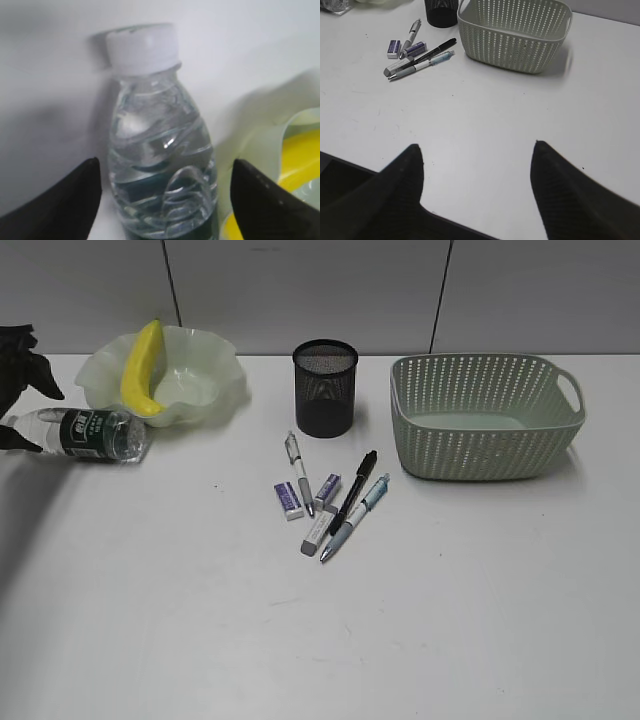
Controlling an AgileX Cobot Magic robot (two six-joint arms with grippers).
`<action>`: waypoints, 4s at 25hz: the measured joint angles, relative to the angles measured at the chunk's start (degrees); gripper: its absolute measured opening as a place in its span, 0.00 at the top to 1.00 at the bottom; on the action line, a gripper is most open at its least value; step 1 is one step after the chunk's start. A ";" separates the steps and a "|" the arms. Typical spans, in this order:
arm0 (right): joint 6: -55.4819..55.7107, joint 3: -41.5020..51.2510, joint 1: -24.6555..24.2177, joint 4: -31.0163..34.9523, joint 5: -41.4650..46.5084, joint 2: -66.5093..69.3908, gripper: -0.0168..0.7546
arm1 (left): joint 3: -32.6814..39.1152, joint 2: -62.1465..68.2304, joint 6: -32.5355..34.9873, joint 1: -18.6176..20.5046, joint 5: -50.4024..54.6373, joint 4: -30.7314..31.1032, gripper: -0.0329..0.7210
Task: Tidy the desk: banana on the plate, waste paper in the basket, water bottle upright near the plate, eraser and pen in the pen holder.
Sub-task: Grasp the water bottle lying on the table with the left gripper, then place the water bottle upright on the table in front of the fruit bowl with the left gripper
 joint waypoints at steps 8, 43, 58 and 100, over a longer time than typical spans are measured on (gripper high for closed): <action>0.00 0.00 0.00 0.00 0.00 0.00 0.29 | -0.03 3.43 -0.59 0.04 -4.02 -2.75 0.16; 0.00 0.00 0.00 0.00 0.00 0.00 0.29 | 0.19 -17.70 33.13 -1.45 0.87 14.29 0.34; 0.00 0.00 0.00 0.00 0.00 0.00 0.29 | 39.39 -34.92 39.42 -14.20 -53.73 22.58 0.34; 0.06 0.00 0.00 0.00 0.00 1.48 0.29 | 43.43 -19.31 45.41 -16.01 -90.28 42.99 0.21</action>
